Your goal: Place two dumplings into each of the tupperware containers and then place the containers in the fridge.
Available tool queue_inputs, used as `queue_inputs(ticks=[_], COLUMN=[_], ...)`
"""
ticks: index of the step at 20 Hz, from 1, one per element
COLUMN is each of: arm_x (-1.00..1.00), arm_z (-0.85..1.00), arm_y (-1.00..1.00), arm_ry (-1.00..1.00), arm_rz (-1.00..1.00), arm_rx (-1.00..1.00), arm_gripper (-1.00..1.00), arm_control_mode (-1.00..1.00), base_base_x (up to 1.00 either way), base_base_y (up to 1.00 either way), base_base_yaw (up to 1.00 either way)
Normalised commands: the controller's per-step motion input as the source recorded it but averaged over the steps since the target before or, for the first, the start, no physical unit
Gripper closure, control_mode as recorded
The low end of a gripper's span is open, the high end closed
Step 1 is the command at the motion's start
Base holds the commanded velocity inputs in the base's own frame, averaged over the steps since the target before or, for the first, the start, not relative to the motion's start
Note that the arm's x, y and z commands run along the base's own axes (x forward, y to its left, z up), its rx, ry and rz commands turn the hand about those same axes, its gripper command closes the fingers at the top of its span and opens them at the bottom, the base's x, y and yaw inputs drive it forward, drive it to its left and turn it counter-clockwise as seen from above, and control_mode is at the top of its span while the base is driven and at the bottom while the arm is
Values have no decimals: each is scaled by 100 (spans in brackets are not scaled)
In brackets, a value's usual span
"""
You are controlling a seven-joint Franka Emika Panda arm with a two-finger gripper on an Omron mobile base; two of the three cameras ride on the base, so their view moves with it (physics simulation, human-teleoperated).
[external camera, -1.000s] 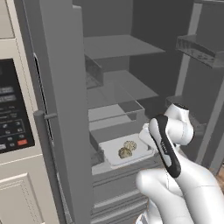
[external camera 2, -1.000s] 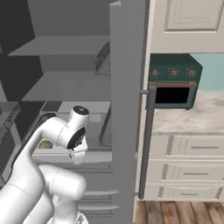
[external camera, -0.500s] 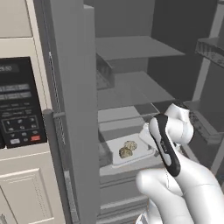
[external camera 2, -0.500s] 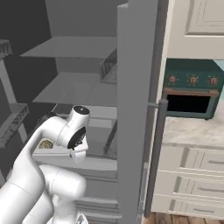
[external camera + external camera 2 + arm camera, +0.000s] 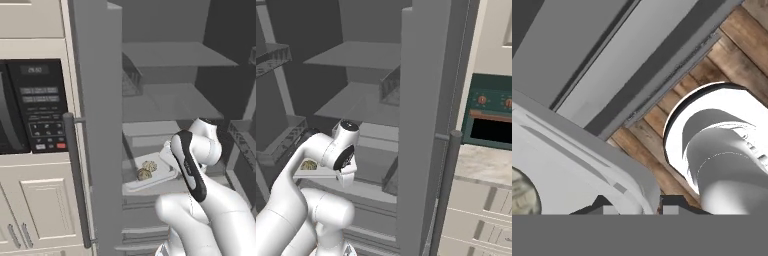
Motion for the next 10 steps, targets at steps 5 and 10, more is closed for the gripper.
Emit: queue_inputs(ticks=[5, 10], arm_x=[0, 0], arm_z=[0, 0], arm_y=[0, 0], arm_ry=[0, 0], arm_rz=[0, 0], arm_rx=[0, 0], arm_gripper=[100, 100], arm_control_mode=[100, 100], base_base_x=[50, 30], base_base_y=[-5, -27], base_base_yaw=[26, 16])
